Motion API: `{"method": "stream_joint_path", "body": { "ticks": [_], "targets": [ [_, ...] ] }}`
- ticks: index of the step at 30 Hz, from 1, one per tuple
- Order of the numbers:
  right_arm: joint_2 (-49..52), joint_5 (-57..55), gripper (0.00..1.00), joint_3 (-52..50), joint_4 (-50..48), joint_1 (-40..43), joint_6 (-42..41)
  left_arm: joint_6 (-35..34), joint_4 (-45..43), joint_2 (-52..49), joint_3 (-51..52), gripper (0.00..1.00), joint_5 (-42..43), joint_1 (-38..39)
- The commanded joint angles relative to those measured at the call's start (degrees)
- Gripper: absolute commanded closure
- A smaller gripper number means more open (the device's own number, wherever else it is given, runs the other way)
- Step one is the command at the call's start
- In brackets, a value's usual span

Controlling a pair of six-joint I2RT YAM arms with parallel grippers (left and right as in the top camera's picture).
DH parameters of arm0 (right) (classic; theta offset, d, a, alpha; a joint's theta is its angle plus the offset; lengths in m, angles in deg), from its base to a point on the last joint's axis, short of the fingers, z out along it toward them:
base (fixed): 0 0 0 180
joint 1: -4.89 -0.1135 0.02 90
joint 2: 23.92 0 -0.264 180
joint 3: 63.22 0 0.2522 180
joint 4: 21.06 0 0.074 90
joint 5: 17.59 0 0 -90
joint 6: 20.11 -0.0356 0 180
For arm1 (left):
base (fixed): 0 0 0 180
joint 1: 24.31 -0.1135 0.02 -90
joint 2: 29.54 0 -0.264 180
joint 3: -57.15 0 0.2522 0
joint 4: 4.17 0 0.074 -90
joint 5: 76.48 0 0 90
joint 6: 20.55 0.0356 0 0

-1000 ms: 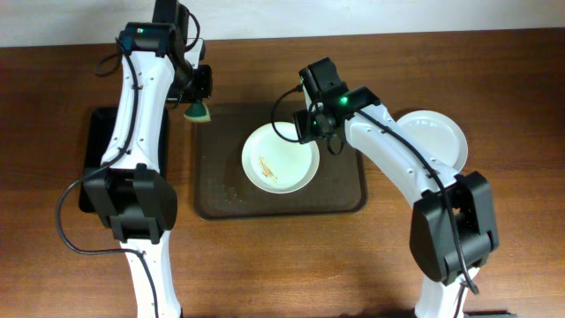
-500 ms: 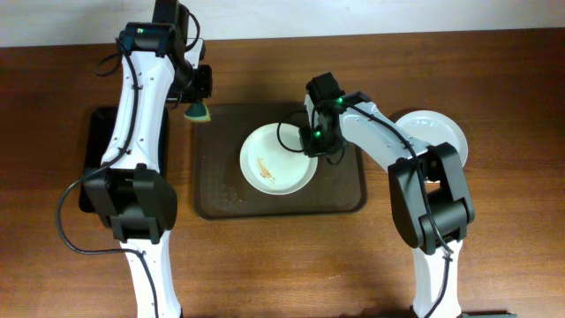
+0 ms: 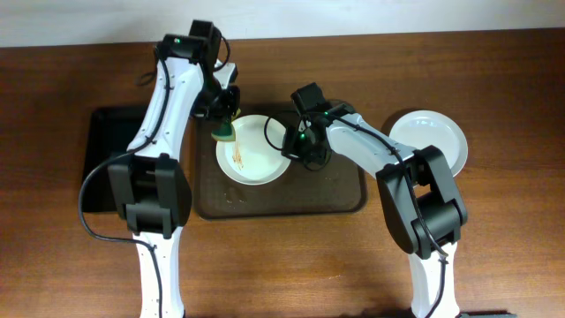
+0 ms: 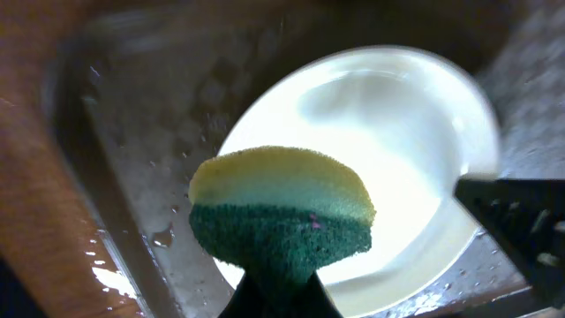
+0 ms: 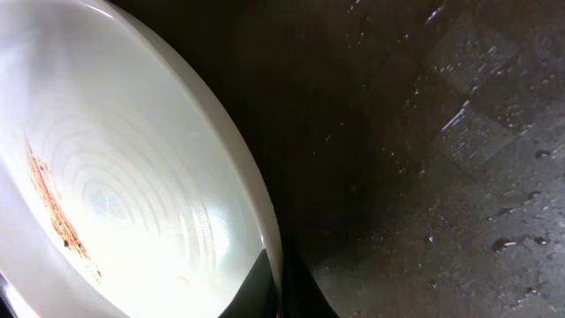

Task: Clean dirty plates on tray and stack at the side
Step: 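Scrub the last plate with the sponge in the left gripper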

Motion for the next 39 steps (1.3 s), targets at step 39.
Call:
{"method": "stream_joint_path", "body": {
  "ticks": [39],
  "targets": [
    [2.1, -2.0, 0.96, -1.9, 0.3, -0.1, 0.9, -8.5, -8.4, -0.4, 19.2, 0.99, -12.3, -1.7]
  ]
}}
